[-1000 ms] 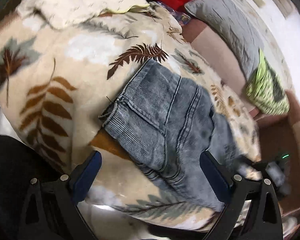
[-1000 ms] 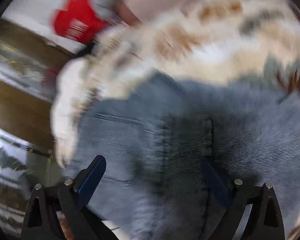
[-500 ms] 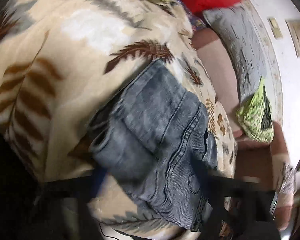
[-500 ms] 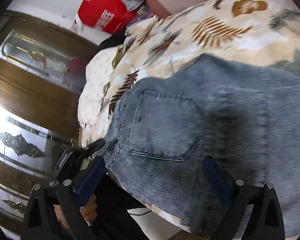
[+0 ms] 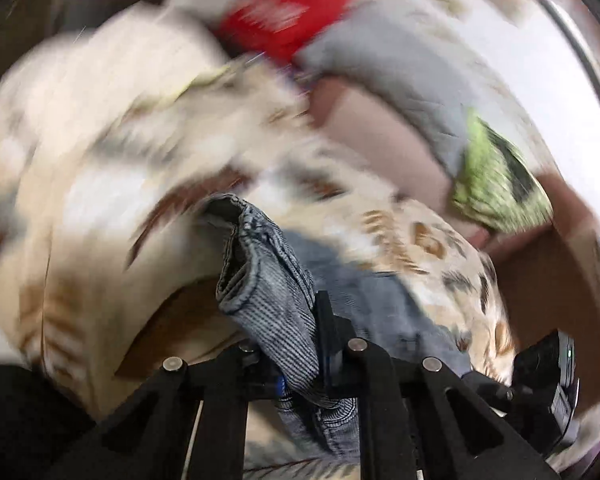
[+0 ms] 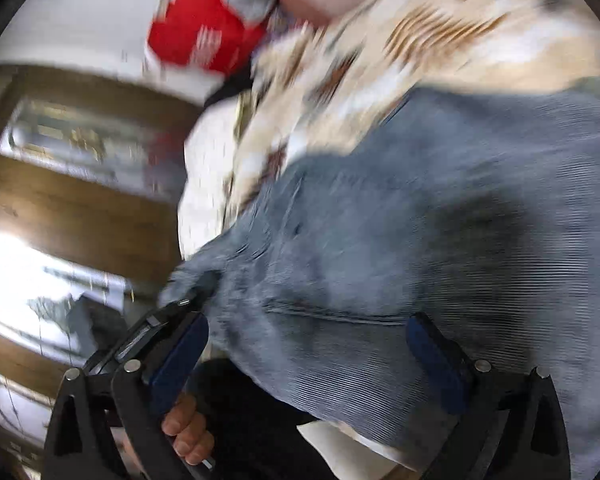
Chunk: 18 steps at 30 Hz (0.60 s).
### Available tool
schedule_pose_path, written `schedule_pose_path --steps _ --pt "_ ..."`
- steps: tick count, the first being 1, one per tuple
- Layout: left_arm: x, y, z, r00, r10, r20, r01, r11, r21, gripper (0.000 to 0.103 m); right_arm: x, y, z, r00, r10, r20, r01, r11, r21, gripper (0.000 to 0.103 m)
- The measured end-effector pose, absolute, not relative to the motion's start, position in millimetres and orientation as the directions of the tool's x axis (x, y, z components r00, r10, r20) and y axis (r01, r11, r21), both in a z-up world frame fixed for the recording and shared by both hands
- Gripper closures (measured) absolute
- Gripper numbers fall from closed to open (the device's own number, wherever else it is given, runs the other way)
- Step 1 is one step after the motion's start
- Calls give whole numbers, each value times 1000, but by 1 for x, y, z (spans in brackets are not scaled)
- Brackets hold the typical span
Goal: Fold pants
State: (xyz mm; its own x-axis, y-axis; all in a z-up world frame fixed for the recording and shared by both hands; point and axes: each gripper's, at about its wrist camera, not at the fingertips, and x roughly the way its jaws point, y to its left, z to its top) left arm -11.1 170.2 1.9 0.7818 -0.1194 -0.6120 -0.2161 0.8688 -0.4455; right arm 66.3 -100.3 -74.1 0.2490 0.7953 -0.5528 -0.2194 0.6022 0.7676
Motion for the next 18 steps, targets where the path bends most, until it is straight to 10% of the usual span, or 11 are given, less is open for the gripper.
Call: schedule_pose_path --steps 9,16,18 --pt "-4 -20 57 777 -285 -561 233 959 -164 92 17 -304 -59 626 652 -429 -33 571 820 2" --pt "17 -140 -60 407 -331 -851 476 872 -112 87 -2 -382 -81 715 559 -419 101 511 854 2" --pt "12 -129 -49 437 -377 -817 461 873 -156 83 -4 -379 -87 709 565 -421 114 498 860 2"
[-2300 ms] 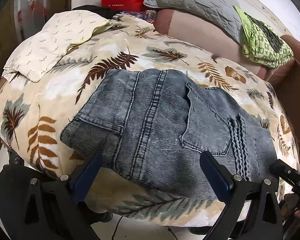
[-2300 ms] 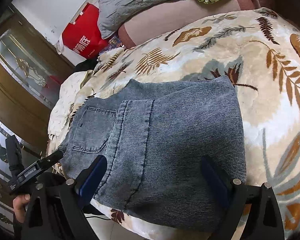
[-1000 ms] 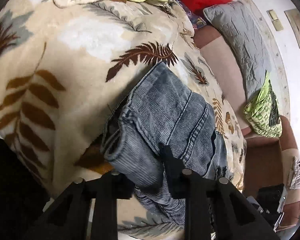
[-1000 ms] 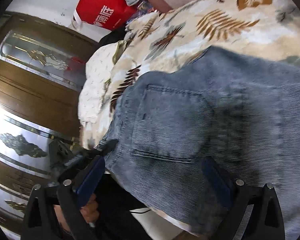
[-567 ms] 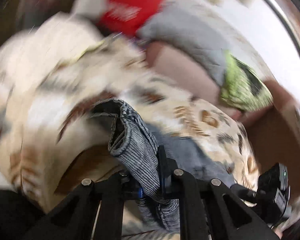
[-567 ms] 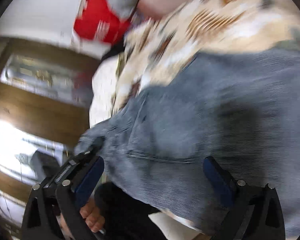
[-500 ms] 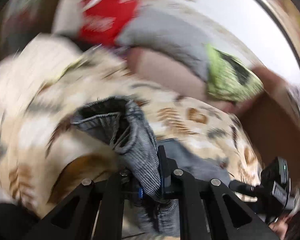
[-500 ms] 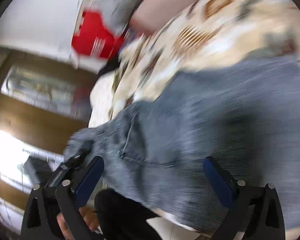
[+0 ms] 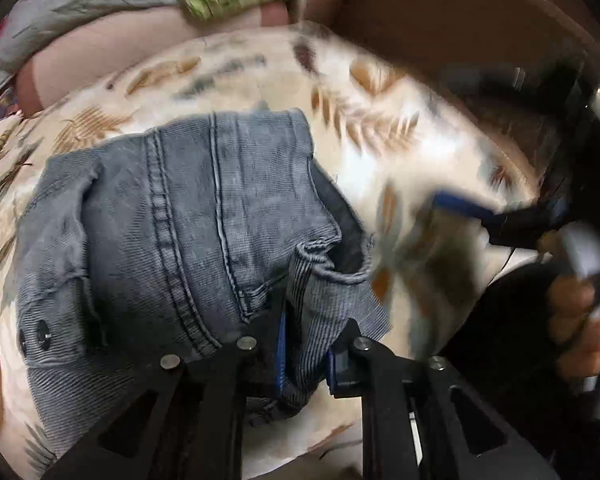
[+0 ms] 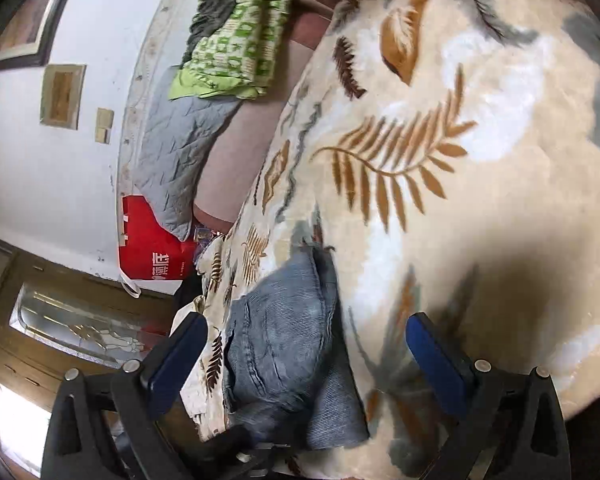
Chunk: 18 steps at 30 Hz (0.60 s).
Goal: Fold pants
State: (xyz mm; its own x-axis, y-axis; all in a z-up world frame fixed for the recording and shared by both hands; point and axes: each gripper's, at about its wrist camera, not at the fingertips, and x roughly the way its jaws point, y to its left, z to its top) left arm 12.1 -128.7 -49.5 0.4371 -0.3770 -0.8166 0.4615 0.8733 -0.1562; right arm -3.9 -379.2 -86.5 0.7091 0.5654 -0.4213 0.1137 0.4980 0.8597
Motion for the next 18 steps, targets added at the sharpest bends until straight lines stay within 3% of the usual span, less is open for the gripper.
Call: schedule_pose_path --steps 4,5,8,11,14,15,18 --pt "-5 -74 10 529 -506 -681 429 852 -299 29 -7 -372 -75 719 559 -412 70 532 844 2" --pt "-11 -52 25 605 -491 -627 393 869 -300 23 -7 -369 -72 712 578 -398 55 520 852 2" --pt "-15 5 38 729 -353 -586 236 934 -269 23 -9 -346 -64 668 651 -361 -3 487 873 2" --pt "4 41 14 713 -200 -672 64 973 -221 23 -16 -309 -51 594 735 -326 -76 455 887 2" --pt "14 45 -18 642 -193 -742 41 975 -218 23 -17 -272 -47 492 833 -254 -159 373 914 2" --pt "16 40 -27 615 -213 -759 62 973 -223 23 -17 -266 -51 488 829 -273 -157 391 907 2" --pt "5 32 -35 591 -240 -770 75 967 -244 23 -7 -265 -109 456 726 -515 75 545 835 4"
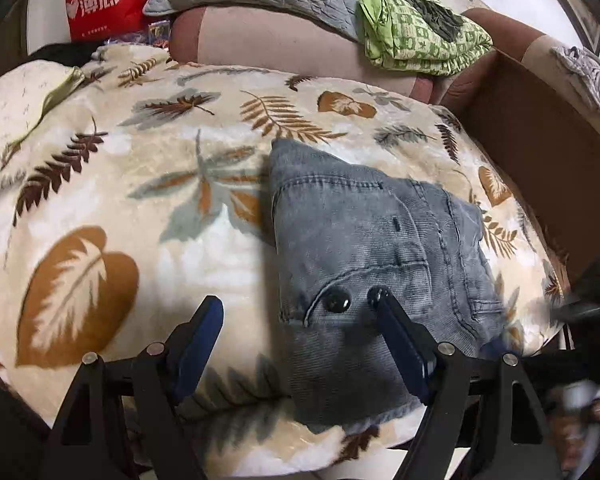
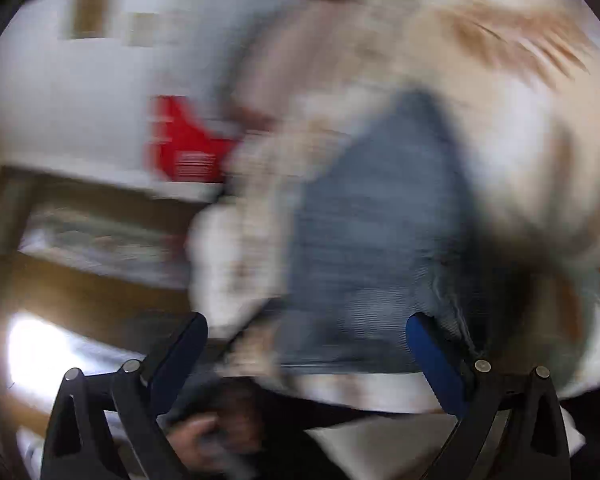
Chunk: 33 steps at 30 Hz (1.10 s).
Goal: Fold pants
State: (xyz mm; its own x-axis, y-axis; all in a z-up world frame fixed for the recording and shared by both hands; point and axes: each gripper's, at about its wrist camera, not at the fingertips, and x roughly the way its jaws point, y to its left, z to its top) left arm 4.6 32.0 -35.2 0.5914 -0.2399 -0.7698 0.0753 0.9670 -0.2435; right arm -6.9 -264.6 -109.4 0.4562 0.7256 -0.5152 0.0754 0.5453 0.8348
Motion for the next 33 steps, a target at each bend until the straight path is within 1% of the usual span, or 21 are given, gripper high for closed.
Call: schedule_pose_path --steps 1,2,4,5,6,8,10,13,16,17,19,20,21,22,24,26,28,29,31,32,33 --pt "-2 33 -30 613 -257 -747 85 961 -261 23 -9 -271 -125 464 740 -486 118 492 863 5" --pt "-8 32 -22 645 -268 -716 104 959 -265 23 -14 -277 -125 499 745 -442 118 447 887 5" --pt "-11 26 -19 673 -247 -697 126 967 -221 23 -18 -281 -111 518 739 -431 102 447 889 5" --pt "-8 20 -25 657 -236 -716 138 971 -194 23 -20 -281 -100 539 715 -445 87 478 874 5" --pt "-2 15 -38 616 -222 -756 142 975 -171 23 -21 -281 -95 542 711 -447 79 487 870 5" --pt "7 13 -61 558 -205 -804 120 979 -166 23 -22 -279 -95 528 733 -429 102 447 889 5" --pt "6 17 -65 563 -224 -796 107 974 -199 23 -19 -274 -99 529 739 -418 122 421 899 5" --pt "11 17 -65 558 -237 -796 118 971 -206 23 -15 -274 -106 532 717 -452 166 435 885 5" --pt "5 22 -68 561 -247 -790 116 968 -220 22 -7 -277 -116 535 701 -472 210 431 878 9" --pt "5 22 -69 563 -249 -788 118 968 -222 21 -5 -276 -116 537 696 -476 216 432 875 13" --pt "2 23 -68 567 -248 -785 120 968 -219 20 -3 -275 -115 533 669 -518 228 477 849 30" --pt "2 23 -69 568 -245 -786 117 969 -218 20 -3 -277 -114 531 657 -535 231 495 837 56" --pt "3 24 -69 568 -247 -786 117 969 -220 20 -3 -279 -114 529 640 -558 236 521 820 89" --pt "3 23 -70 570 -246 -784 118 969 -218 19 -4 -281 -114 530 637 -560 234 525 819 96" --pt "2 23 -70 572 -241 -784 120 970 -211 18 -7 -280 -106 531 627 -571 204 559 804 96" --pt "3 24 -70 570 -244 -785 120 969 -215 17 -13 -270 -82 549 597 -585 137 627 767 97" --pt "3 26 -67 561 -260 -786 119 965 -234 17 -22 -261 -58 574 542 -614 75 711 699 97" --pt "4 28 -61 557 -263 -788 108 963 -246 17 -25 -258 -54 578 517 -631 64 742 667 97" --pt "1 30 -48 583 -257 -771 89 963 -254 18 -26 -255 -69 558 466 -687 81 793 604 97" --pt "-4 30 -34 620 -272 -736 98 958 -271 18 -23 -256 -80 541 456 -707 98 801 591 97" --pt "-6 28 -29 631 -284 -722 113 954 -277 18 -20 -258 -99 519 453 -725 121 800 587 97"
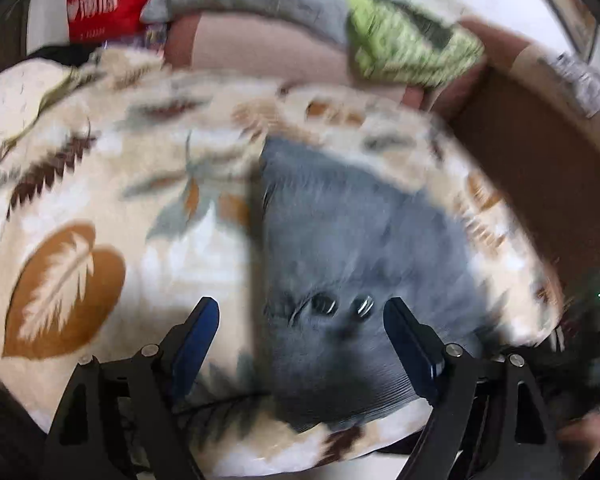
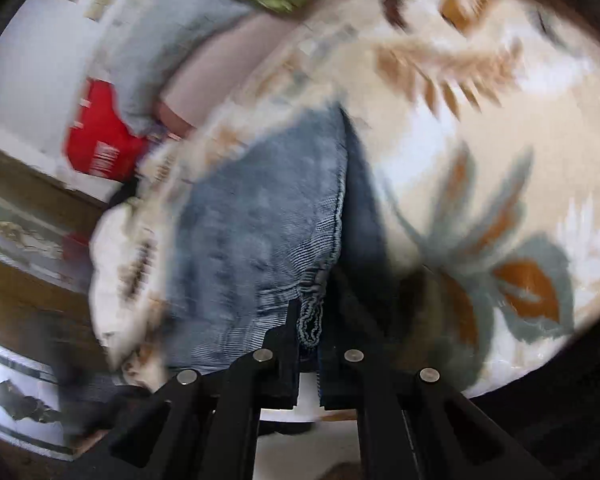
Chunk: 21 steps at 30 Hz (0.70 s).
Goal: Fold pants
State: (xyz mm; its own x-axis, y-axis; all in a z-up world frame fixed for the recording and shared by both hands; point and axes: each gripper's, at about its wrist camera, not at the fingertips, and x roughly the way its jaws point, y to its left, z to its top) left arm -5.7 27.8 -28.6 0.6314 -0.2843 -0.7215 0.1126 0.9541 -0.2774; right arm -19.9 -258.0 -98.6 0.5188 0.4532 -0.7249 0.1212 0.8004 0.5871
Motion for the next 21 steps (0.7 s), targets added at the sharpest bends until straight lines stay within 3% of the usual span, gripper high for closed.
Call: schedule_pose_path --steps 3,5,8,11,14,16,19,20,21 --pt "-6 4 -27 618 -280 -735 190 960 -206 17 -17 -259 -101 529 451 -719 106 806 583 97" --pt "3 -17 -57 538 -175 -825 206 976 -72 17 -16 -256 -99 520 440 -732 89 824 559 94" --pt "2 -12 -78 505 -218 -835 187 972 -141 16 -17 -264 -98 507 471 -722 96 801 590 91" --pt "3 -13 -76 506 -214 -835 208 970 -123 15 -26 -276 -81 530 424 -734 129 815 564 85" --pt "3 -13 -77 511 -220 -831 203 970 -132 14 -37 -287 -40 619 333 -711 135 847 514 85" --pt "3 -13 -77 512 -221 -830 209 969 -130 14 -27 -284 -14 653 362 -666 78 842 534 83" --pt "2 -13 -78 515 -226 -827 210 968 -134 14 -4 -265 3 649 445 -617 -34 827 561 55" --pt "2 -12 -78 516 -228 -826 211 968 -135 14 7 -259 0 623 512 -591 -77 792 605 39" --pt "2 -12 -78 517 -229 -825 212 968 -136 14 14 -255 -8 602 552 -577 -93 766 636 36"
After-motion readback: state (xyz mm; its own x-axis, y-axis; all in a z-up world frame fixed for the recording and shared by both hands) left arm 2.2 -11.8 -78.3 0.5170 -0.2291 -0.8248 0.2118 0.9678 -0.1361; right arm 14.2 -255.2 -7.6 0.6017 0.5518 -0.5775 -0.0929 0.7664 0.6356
